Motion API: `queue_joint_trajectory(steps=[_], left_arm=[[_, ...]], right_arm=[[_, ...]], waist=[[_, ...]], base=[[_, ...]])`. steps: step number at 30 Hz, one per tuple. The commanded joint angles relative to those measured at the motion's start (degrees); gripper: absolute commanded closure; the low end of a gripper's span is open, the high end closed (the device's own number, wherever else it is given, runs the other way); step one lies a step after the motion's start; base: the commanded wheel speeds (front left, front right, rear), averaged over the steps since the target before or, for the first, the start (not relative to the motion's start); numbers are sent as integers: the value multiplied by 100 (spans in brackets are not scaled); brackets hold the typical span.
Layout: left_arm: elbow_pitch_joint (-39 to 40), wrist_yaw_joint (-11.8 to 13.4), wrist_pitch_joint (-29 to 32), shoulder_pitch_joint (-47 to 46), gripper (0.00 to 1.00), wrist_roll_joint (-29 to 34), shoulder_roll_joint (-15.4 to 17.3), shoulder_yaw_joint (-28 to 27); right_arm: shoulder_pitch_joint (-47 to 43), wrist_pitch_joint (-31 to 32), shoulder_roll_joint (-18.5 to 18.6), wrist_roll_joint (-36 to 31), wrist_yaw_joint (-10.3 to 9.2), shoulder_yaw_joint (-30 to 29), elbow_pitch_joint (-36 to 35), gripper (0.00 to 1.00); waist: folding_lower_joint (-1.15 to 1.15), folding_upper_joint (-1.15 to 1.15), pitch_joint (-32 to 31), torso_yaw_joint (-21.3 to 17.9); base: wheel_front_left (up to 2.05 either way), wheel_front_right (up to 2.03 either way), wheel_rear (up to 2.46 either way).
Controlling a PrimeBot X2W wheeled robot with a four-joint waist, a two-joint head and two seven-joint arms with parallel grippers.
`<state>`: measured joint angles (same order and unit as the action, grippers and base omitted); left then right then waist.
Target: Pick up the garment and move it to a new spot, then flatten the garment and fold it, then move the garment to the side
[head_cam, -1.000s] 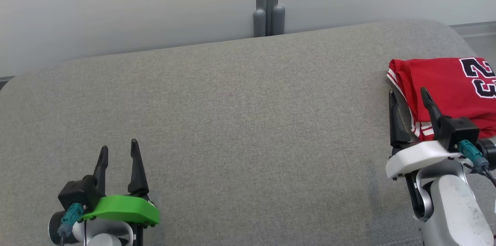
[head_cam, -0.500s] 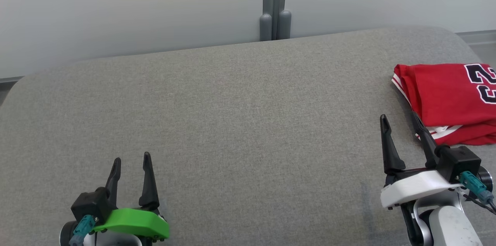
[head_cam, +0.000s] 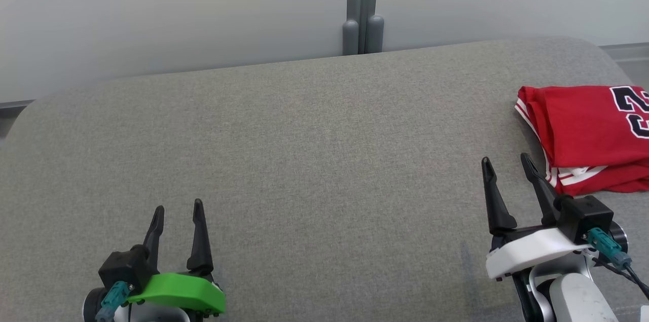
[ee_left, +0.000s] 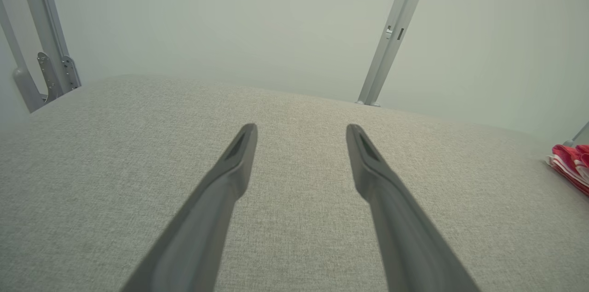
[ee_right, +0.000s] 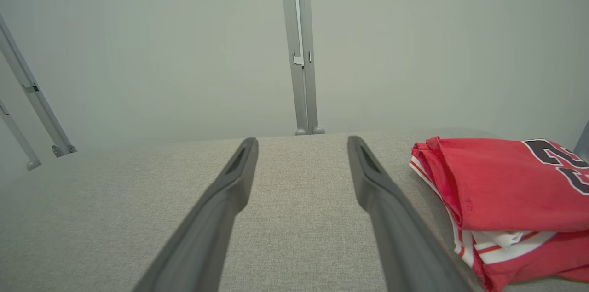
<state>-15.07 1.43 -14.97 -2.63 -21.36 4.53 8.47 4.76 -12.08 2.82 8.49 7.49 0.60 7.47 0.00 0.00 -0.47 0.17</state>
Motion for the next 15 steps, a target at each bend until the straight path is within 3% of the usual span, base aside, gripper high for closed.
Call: queue_joint_trajectory(steps=[1,11,12,15], left_arm=[[10,-33,-24,9,0,57,-10,-36],[-38,-24,-25,16,0,122,-51,-75],[-15,-41,0,0,100,87,-36,-73],[-132,-43,32,30,100,68,-39,-74]], right_arm=[[-36,-29,20,33,1,10,26,0],[-5,-39,20,51,1,3,39,0],[4,-11,0,18,0,9,28,100],[-55,-2,-24,25,0,16,155,100]], waist=[[0,0,0,6],[0,0,5,21],[0,0,5,22],[0,0,5,24]], base=[[0,0,0],[0,0,0],[0,0,0],[0,0,0]])
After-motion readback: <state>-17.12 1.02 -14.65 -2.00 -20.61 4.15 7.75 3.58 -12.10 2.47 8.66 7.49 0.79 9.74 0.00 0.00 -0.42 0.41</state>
